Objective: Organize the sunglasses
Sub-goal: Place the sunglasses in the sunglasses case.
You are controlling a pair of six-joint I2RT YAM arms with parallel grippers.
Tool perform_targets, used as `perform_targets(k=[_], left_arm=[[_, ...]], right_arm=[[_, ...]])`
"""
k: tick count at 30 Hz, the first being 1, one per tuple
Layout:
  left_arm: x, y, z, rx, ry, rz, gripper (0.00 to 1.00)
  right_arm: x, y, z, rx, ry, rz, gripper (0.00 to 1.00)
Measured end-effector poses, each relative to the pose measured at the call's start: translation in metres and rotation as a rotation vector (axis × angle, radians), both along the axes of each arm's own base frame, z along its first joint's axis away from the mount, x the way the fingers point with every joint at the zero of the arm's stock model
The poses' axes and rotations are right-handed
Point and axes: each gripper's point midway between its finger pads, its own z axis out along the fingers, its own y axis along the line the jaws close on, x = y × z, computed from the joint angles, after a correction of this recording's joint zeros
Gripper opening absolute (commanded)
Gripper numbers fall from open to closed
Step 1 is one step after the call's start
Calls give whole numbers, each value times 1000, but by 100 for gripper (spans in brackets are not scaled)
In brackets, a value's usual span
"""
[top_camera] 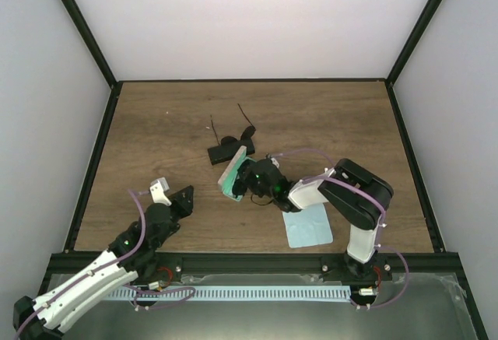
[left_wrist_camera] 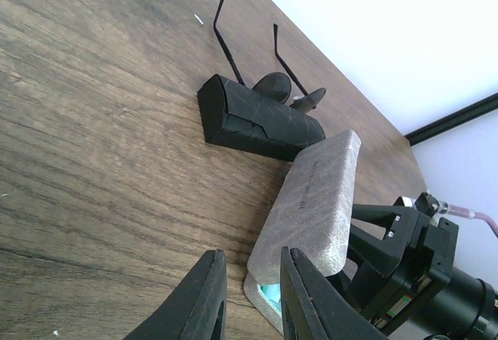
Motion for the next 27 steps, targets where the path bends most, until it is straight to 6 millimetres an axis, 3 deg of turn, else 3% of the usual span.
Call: perform_targets(k=[6, 17, 27], left_arm=[[0, 0, 1, -3, -3, 0, 21], [0, -1, 1, -3, -2, -2, 22], [2, -2, -12, 31, 28, 2, 22]], right_arm=[[2, 5, 8, -28, -13, 14, 63], [-10, 2, 8, -176, -13, 19, 70], [-15, -7, 14, -235, -28, 30, 83]])
